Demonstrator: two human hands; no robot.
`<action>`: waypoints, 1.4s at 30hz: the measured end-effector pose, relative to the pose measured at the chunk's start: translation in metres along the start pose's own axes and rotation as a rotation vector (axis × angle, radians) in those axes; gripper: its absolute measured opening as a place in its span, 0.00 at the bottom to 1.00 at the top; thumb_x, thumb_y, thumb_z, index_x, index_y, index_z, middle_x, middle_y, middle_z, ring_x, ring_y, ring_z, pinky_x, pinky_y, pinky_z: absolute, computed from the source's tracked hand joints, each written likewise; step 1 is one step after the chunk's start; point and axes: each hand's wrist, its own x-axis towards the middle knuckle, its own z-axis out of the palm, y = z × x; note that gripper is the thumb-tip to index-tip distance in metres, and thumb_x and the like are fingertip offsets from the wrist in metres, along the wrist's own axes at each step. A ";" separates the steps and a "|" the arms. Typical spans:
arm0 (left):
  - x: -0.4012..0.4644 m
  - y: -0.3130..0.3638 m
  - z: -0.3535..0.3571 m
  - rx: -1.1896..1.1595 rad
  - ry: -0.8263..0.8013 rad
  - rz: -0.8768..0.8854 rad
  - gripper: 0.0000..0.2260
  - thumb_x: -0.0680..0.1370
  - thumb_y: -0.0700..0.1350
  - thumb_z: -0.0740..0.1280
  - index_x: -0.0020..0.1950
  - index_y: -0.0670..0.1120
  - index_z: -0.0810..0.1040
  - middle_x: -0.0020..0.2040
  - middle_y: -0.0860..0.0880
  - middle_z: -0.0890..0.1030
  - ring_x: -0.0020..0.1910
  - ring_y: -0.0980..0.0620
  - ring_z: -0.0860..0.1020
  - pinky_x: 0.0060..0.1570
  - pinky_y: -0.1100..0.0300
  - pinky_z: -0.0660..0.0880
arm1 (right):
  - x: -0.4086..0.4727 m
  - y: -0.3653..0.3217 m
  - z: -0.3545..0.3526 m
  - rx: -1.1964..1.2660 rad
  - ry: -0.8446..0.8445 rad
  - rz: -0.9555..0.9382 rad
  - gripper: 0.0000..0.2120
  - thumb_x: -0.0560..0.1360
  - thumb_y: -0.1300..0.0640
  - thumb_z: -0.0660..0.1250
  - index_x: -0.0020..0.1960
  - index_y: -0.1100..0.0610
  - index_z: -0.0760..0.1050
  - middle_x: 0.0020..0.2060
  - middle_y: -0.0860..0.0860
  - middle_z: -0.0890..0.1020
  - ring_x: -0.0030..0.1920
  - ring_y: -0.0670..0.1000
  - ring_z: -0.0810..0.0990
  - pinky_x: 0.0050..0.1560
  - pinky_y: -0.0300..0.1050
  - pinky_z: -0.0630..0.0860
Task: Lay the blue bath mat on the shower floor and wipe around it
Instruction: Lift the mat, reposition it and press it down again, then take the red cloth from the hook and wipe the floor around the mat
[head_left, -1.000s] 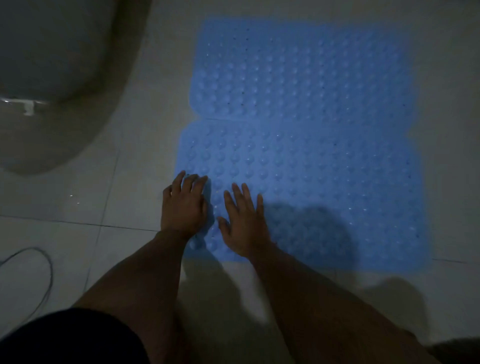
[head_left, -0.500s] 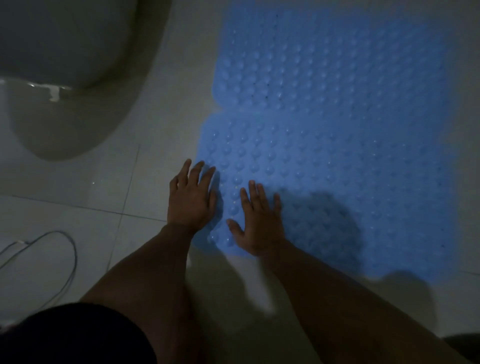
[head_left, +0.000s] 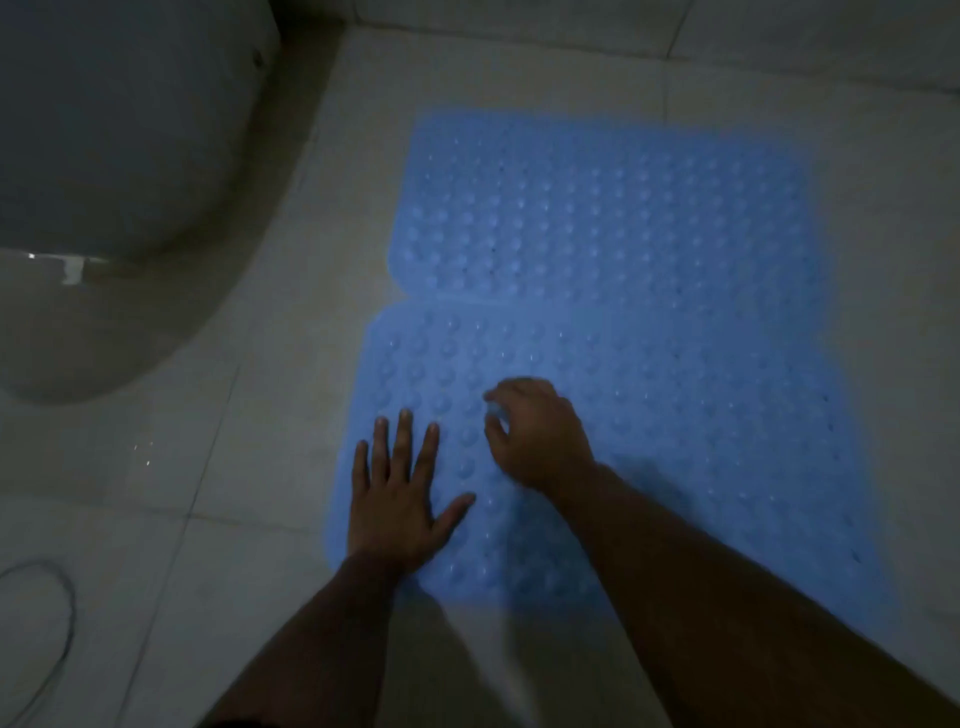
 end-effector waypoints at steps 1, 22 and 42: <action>0.002 0.000 0.001 -0.002 0.026 0.007 0.42 0.77 0.72 0.56 0.83 0.51 0.51 0.84 0.44 0.46 0.82 0.39 0.44 0.78 0.37 0.50 | -0.004 0.006 0.003 -0.015 0.033 -0.030 0.15 0.72 0.49 0.62 0.53 0.52 0.82 0.52 0.51 0.84 0.55 0.57 0.81 0.49 0.54 0.80; 0.043 0.041 -0.074 -0.074 -0.275 -0.166 0.39 0.75 0.71 0.55 0.79 0.48 0.65 0.82 0.40 0.58 0.81 0.33 0.48 0.76 0.30 0.50 | -0.022 -0.011 -0.076 -0.176 -0.614 0.339 0.19 0.77 0.42 0.59 0.66 0.44 0.73 0.64 0.49 0.75 0.66 0.56 0.74 0.63 0.55 0.71; -0.181 0.075 -0.741 -0.104 -0.515 -0.019 0.25 0.80 0.59 0.60 0.76 0.53 0.66 0.74 0.48 0.70 0.70 0.43 0.71 0.67 0.47 0.69 | -0.078 -0.354 -0.620 -0.079 -0.859 0.383 0.21 0.81 0.48 0.62 0.67 0.60 0.74 0.68 0.57 0.74 0.67 0.57 0.74 0.66 0.47 0.70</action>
